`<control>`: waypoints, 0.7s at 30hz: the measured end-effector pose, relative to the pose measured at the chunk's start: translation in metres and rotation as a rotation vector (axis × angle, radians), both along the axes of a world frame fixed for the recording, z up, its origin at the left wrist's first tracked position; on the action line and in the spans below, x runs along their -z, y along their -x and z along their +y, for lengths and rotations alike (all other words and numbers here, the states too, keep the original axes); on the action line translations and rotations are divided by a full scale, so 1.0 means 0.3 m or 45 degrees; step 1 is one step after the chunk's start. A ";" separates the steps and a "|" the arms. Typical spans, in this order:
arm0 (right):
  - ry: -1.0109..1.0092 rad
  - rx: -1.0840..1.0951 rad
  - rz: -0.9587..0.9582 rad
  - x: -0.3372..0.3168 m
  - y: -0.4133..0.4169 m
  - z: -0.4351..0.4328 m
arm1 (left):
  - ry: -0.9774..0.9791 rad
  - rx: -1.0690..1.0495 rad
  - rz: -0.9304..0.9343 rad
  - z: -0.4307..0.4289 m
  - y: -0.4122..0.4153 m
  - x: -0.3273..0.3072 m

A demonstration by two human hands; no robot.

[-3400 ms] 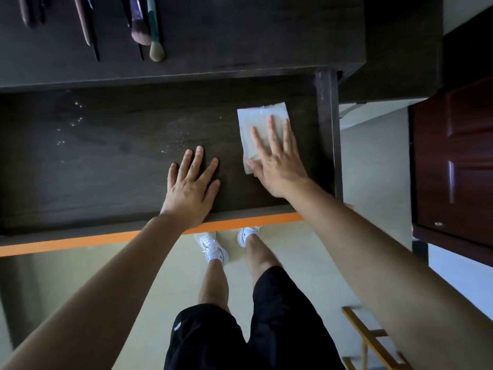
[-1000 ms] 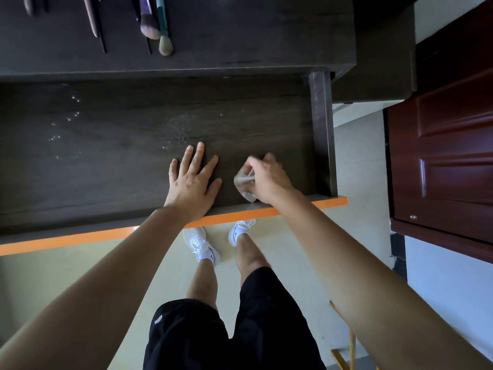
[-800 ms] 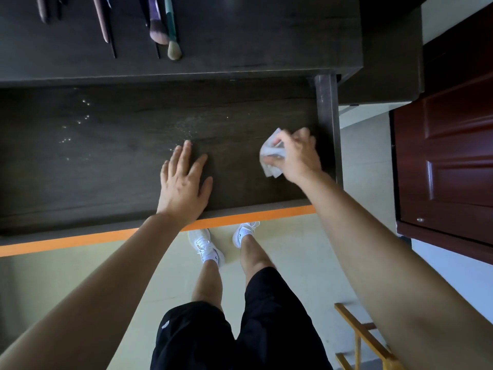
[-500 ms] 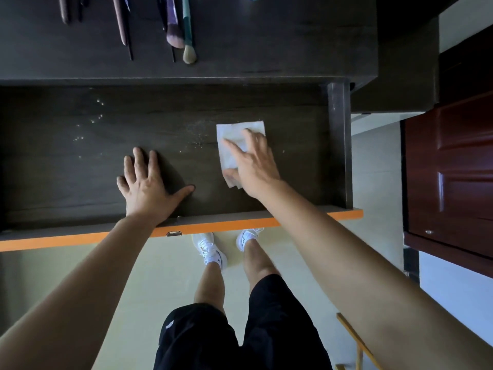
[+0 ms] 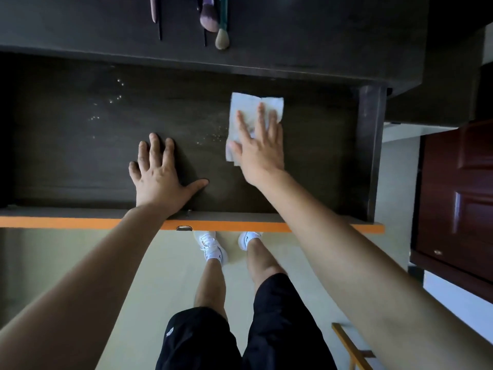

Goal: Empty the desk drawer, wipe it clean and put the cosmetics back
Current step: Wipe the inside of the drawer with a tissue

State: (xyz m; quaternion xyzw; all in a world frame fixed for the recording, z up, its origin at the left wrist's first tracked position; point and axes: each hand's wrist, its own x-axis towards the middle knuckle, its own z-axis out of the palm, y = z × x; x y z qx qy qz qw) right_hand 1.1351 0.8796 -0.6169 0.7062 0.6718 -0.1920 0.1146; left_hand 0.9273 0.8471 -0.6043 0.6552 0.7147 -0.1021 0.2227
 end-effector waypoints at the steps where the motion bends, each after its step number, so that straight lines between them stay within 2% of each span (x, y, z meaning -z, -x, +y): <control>1: -0.004 -0.077 0.024 0.000 0.038 0.022 | 0.003 0.003 0.004 -0.002 -0.001 -0.001; 4: 0.018 -0.230 0.083 -0.003 0.069 0.129 | 0.000 -0.006 0.000 -0.001 -0.001 -0.002; 7: 0.010 -0.222 0.079 -0.009 -0.036 0.189 | -0.002 -0.008 -0.014 0.003 -0.008 -0.007; 12: 0.006 0.275 -0.057 -0.025 -0.305 0.071 | -0.009 -0.009 -0.014 0.005 -0.010 0.001; 15: 0.027 0.391 -0.167 -0.039 -0.378 -0.017 | -0.011 0.000 -0.020 0.001 -0.007 0.004; 18: -0.005 0.343 -0.179 -0.032 -0.322 -0.001 | -0.018 -0.001 -0.005 -0.001 -0.005 0.004; 21: -0.061 0.085 -0.079 -0.031 -0.163 0.110 | -0.005 -0.007 -0.015 -0.002 -0.008 0.001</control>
